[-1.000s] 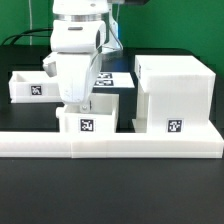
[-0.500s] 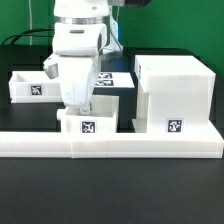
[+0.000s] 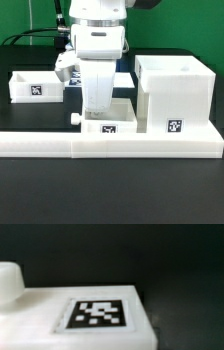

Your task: Assemble drawer

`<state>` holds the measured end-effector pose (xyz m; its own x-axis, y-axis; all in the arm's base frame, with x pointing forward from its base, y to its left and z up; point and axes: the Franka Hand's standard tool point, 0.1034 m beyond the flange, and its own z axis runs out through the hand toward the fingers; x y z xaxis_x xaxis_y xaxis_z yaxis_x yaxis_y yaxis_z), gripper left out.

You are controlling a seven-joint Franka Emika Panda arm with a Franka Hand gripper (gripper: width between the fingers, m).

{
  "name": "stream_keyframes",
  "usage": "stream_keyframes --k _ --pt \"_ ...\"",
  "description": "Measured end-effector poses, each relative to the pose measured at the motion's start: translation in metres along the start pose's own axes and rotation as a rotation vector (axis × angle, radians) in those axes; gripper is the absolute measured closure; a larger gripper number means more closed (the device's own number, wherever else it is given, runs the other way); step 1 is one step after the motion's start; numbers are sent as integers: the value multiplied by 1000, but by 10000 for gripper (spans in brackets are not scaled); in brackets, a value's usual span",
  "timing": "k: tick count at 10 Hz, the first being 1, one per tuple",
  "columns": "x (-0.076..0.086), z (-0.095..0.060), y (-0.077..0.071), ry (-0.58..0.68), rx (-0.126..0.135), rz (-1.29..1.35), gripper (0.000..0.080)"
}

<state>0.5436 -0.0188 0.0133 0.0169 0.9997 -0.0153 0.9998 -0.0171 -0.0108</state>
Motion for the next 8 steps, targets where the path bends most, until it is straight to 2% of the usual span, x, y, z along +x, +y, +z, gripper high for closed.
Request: stream_keyframes --k 3,6,7,8 --pt "7 0 -1 4 8 19 757" --pt "10 -4 2 3 43 55 757" --pt "10 -2 2 6 16 54 757" --pt "9 -1 1 6 15 55 757"
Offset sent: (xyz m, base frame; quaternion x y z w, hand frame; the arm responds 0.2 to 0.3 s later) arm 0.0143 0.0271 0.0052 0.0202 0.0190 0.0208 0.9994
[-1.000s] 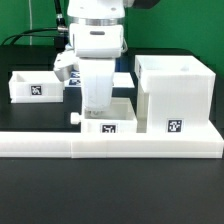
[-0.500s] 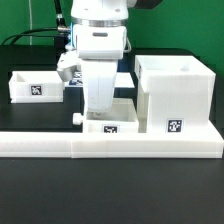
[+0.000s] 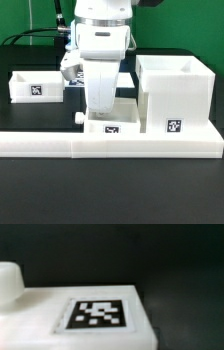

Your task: Assemble drawer

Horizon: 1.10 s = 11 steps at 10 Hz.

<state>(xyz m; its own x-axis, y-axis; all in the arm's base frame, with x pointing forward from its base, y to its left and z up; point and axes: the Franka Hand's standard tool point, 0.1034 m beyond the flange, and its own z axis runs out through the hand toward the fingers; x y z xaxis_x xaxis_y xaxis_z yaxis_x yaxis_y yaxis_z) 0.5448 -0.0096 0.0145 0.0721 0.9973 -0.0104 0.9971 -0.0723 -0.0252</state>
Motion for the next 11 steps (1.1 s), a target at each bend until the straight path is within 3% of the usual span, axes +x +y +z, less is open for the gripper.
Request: stream_keyframes --k 4,6,11 --pt "-3 3 -4 2 -5 2 757" --pt "-3 4 -2 6 -38 6 757" --pt "-3 2 -3 5 -30 12 757"
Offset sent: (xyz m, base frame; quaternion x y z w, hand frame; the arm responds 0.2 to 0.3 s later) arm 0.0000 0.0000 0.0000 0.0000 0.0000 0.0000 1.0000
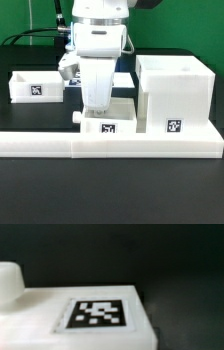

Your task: Assemble drawer

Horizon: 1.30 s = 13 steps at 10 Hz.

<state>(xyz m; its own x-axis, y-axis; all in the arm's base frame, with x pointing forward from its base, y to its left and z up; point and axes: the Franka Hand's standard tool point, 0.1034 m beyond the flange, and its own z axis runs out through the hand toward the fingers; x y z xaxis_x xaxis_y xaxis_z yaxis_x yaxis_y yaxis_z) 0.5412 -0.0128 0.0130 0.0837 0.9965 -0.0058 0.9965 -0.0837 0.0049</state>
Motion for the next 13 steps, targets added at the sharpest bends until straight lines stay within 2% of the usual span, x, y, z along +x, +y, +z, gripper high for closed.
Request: stream_keyframes --k 2,3,7,10,11,12,13 --pt "3 -1 2 2 -10 9 757" --pt "5 -2 3 2 -2 13 757" --pt "5 -2 3 3 1 13 757" --pt "17 -3 2 8 9 -3 757" --pt "16 -3 2 8 10 -2 757" --pt "17 -2 0 8 7 3 757" --pt "18 0 -1 13 -13 42 757"
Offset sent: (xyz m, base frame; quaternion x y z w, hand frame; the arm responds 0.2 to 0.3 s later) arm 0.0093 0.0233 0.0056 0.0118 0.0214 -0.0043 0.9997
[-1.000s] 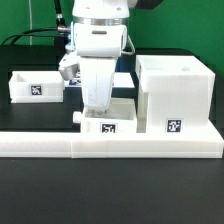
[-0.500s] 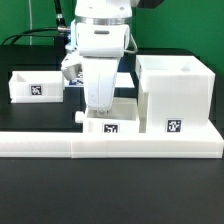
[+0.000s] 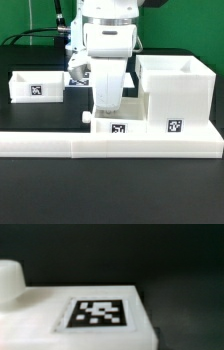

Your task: Assemble drawer

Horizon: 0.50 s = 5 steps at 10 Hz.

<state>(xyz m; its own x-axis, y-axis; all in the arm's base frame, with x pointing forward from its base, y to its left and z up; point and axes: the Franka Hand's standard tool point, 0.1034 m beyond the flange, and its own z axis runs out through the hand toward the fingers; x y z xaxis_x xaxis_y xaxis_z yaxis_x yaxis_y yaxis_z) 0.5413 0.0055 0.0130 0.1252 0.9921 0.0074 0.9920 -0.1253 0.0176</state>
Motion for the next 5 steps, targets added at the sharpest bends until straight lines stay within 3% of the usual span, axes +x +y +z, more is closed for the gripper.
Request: stream_keyframes --k 5 --pt "0 1 0 2 -10 -21 757"
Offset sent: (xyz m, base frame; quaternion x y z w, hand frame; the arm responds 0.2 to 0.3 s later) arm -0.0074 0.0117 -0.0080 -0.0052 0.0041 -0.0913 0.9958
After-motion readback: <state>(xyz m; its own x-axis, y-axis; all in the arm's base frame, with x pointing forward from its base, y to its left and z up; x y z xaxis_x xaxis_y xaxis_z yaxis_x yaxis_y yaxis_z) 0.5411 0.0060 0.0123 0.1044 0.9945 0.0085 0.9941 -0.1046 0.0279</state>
